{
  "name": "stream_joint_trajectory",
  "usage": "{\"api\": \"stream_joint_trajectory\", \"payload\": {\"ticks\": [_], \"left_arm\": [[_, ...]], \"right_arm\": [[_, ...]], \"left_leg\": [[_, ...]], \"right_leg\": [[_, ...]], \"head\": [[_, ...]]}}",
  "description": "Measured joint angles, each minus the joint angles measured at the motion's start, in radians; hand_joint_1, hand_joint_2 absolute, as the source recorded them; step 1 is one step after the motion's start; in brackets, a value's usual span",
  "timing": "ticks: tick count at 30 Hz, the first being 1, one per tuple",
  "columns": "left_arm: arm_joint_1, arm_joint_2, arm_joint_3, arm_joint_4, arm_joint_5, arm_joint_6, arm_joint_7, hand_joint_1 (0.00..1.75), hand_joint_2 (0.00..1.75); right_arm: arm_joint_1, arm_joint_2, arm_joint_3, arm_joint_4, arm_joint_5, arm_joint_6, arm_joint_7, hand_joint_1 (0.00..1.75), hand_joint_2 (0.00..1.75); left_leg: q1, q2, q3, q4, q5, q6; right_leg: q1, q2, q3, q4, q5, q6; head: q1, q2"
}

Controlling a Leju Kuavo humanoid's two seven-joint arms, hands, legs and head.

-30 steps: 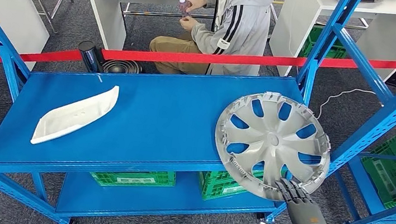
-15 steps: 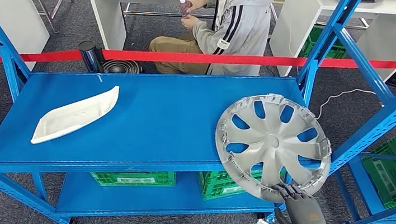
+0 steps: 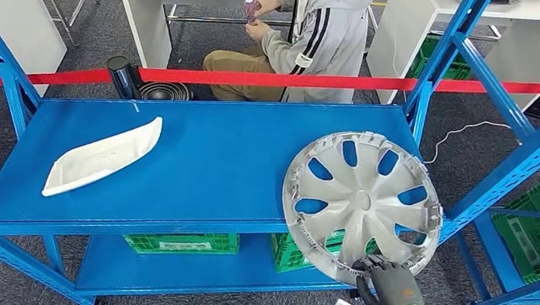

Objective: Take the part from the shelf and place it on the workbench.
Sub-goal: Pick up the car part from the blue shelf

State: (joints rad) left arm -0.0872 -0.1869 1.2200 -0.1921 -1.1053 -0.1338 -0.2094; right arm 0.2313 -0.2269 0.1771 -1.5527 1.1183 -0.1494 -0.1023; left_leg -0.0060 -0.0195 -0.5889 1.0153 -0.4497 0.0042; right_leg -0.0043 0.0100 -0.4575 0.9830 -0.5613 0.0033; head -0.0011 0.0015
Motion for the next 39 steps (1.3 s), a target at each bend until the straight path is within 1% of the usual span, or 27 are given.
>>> {"api": "stream_joint_trajectory", "payload": {"ticks": [5,19,24,25,27,29,33,36,39], "left_arm": [[0.0,0.0,0.0,0.0,-0.008,0.0,0.0,0.0,0.0],[0.0,0.0,0.0,0.0,-0.011,-0.001,0.003,0.0,0.0],[0.0,0.0,0.0,0.0,-0.013,-0.001,0.005,0.0,0.0],[0.0,0.0,0.0,0.0,-0.015,-0.001,0.004,0.0,0.0],[0.0,0.0,0.0,0.0,-0.018,-0.001,0.002,0.0,0.0],[0.0,0.0,0.0,0.0,-0.019,-0.001,-0.003,0.0,0.0],[0.0,0.0,0.0,0.0,-0.026,0.0,-0.009,0.0,0.0],[-0.001,0.001,0.0,0.0,-0.029,0.002,-0.006,0.0,0.0],[-0.002,0.003,0.0,0.0,-0.029,0.004,0.001,0.0,0.0]], "right_arm": [[-0.005,0.006,0.01,0.012,-0.002,-0.015,0.014,1.75,1.75],[-0.008,0.008,0.016,0.018,-0.004,-0.016,0.016,1.75,1.75],[-0.023,0.01,0.019,0.029,-0.036,-0.007,0.0,1.75,1.75],[-0.025,0.011,0.019,0.031,-0.063,-0.002,-0.014,1.75,1.75],[-0.027,0.012,0.018,0.032,-0.175,0.023,-0.074,1.75,1.75],[-0.024,0.013,0.017,0.025,-0.339,0.069,-0.161,1.75,1.75],[-0.007,0.015,0.017,-0.048,-0.69,0.21,-0.329,1.75,1.75],[-0.005,0.016,0.017,-0.121,-0.88,0.315,-0.395,1.75,1.75],[-0.017,0.017,0.017,-0.18,-1.021,0.42,-0.433,1.75,1.75]], "left_leg": [[0.0,0.0,0.0,0.0,0.0,0.0],[0.0,0.0,0.0,0.0,0.0,0.0],[0.0,0.0,0.0,0.0,0.0,0.0],[0.0,0.0,0.0,0.0,0.0,0.0],[0.0,0.0,0.001,0.0,0.0,0.0],[0.0,0.001,0.001,0.0,0.0,0.0],[0.0,0.002,0.001,0.0,0.0,0.0],[0.0,0.004,0.002,0.0,0.0,0.0],[0.0,0.005,0.002,0.0,0.0,0.0]], "right_leg": [[0.0,0.0,0.0,0.0,0.0,0.0],[0.0,0.0,0.0,0.0,0.0,0.0],[0.0,0.0,0.0,0.0,0.0,0.0],[0.0,0.0,0.0,0.0,0.0,0.0],[0.0,0.0,0.0,0.0,0.0,0.001],[0.0,0.001,0.0,0.0,0.001,0.001],[0.0,0.004,0.0,0.0,0.001,0.001],[0.0,0.006,0.0,0.0,0.001,0.001],[0.0,0.007,0.0,0.0,0.001,0.0]], "head": [[0.0,0.0],[0.0,0.0],[0.0,0.0],[0.0,0.0],[0.0,0.0],[0.0,0.0],[0.0,0.0],[0.0,0.0],[0.0,0.0]]}}
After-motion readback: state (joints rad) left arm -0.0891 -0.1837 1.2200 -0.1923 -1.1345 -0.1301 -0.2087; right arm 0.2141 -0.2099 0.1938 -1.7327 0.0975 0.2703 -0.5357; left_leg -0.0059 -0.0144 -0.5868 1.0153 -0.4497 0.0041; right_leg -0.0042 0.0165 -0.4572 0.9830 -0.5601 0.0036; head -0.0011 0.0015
